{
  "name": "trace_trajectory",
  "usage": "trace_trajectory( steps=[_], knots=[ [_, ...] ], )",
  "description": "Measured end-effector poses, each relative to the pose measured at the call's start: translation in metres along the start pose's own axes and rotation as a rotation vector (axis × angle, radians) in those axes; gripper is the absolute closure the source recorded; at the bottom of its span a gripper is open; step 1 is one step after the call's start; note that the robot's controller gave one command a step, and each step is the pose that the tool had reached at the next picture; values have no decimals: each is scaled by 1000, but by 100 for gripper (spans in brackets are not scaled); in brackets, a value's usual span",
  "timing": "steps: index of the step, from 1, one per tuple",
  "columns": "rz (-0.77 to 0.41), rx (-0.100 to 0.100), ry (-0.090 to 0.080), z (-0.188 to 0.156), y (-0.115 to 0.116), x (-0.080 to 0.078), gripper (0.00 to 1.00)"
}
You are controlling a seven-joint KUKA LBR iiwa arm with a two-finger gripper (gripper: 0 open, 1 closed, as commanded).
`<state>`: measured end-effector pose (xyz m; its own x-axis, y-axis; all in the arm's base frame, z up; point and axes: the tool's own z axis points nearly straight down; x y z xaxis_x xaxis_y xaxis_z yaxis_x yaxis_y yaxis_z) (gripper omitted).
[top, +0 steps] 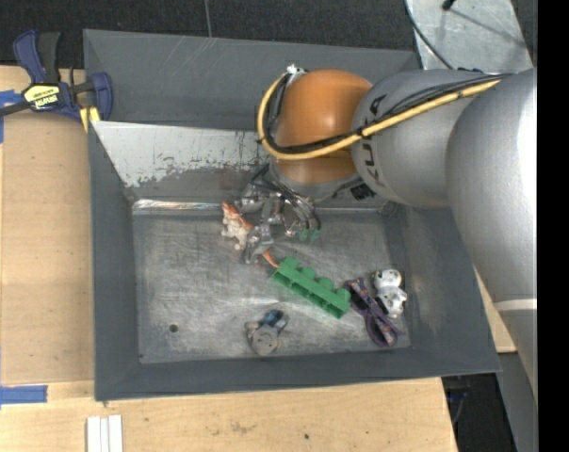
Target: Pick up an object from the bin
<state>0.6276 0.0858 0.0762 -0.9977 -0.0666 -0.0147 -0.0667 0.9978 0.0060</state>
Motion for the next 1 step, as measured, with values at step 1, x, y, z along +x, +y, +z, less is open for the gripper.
trace_trajectory(
  steps=[1],
  knots=[
    [0,0,0,0,0,0,100]
  ],
)
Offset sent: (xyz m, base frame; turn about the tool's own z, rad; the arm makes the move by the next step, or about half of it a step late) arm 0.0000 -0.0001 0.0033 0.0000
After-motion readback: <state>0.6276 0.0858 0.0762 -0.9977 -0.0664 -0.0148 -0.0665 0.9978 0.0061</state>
